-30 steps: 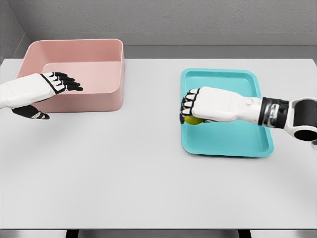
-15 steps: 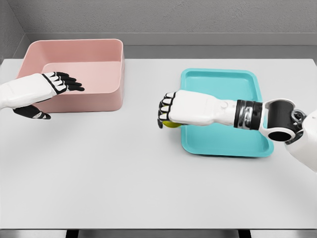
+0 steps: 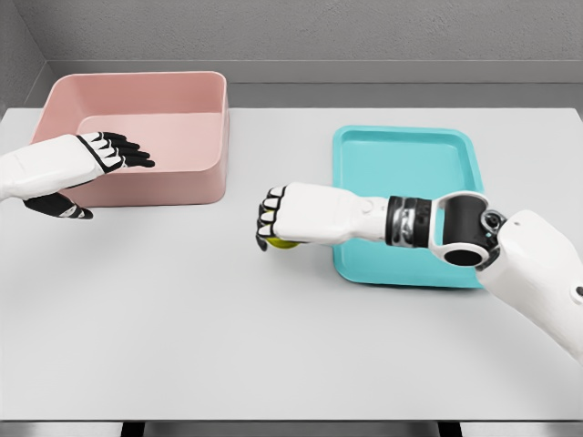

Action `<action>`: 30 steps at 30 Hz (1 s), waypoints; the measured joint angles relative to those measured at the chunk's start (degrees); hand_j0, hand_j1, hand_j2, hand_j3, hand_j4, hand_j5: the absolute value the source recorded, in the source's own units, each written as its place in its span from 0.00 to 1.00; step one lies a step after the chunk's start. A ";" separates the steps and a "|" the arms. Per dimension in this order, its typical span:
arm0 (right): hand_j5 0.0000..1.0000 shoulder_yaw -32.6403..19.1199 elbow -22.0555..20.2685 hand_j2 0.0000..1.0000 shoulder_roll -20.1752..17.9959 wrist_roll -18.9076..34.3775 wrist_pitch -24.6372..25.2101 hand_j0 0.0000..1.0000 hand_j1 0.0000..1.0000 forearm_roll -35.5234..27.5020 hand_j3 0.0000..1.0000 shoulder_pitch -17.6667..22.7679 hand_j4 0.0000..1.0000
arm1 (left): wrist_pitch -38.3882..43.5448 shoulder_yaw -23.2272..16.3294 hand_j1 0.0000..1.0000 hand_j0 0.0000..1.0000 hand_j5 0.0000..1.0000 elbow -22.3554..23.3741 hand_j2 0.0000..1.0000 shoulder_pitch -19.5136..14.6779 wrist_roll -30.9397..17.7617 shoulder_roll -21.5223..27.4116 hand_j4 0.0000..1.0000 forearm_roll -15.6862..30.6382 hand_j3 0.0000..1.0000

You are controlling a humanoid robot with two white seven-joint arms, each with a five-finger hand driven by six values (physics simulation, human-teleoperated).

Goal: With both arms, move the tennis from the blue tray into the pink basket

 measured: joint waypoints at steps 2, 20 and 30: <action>0.49 0.27 1.22 0.49 0.97 -0.02 0.00 0.49 0.49 0.64 0.49 0.00 0.49 | 0.00 0.00 1.00 1.00 1.00 0.00 1.00 0.00 0.00 0.00 1.00 0.01 1.00; 0.49 2.21 9.48 0.49 7.60 -0.03 0.00 0.49 0.49 4.77 0.49 -0.97 0.49 | 0.00 0.00 1.00 1.00 1.00 -0.10 1.00 0.00 0.00 0.00 1.00 0.04 1.00; 0.86 2.78 10.45 0.86 8.73 0.17 0.00 0.86 0.86 5.25 0.86 -0.79 0.86 | 0.00 0.02 1.00 1.00 1.00 -0.09 1.00 0.00 0.00 0.00 1.00 0.05 1.00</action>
